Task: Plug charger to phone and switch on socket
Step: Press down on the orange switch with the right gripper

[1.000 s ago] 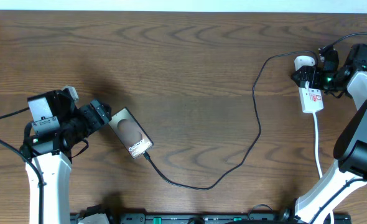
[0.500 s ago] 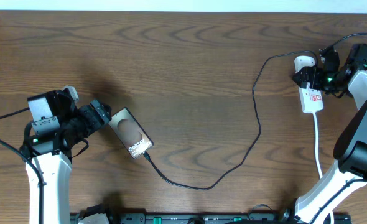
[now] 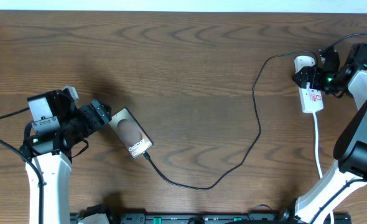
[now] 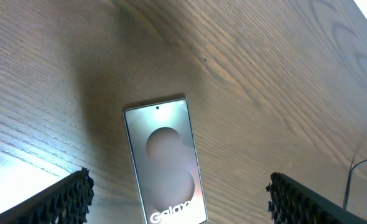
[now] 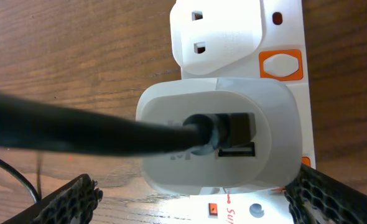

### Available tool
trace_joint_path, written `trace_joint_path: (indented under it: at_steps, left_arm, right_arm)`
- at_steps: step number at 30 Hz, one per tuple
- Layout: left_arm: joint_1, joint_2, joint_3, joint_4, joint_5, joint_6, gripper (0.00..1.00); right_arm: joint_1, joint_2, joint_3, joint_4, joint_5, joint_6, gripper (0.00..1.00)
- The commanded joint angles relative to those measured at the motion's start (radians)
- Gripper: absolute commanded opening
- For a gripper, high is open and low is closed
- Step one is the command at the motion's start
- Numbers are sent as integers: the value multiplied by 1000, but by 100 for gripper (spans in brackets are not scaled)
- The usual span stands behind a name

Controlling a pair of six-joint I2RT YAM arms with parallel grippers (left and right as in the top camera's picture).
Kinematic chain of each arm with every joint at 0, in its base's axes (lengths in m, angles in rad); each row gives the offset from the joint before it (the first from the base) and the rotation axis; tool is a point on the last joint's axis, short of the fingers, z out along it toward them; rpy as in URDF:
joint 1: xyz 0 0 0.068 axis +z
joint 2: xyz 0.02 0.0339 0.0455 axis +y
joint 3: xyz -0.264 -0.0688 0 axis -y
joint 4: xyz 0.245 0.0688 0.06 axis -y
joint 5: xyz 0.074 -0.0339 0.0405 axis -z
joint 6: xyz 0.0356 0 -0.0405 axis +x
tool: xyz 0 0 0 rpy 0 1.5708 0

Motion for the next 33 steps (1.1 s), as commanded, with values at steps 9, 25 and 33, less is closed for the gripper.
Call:
trace_joint_path:
  at_steps: [9,25,33]
  left_arm:
    - [3,3,-6,-7,-13,6,89]
    - [3,3,-6,-7,-13,6,89]
    - [3,3,-6,-7,-13,6,89]
  right_arm:
    - [35,45,-49,-19,-104,46,94]
    - [42,45,-74,10,-138,76,95]
    - [43,45,-74,-5,-138,76,95]
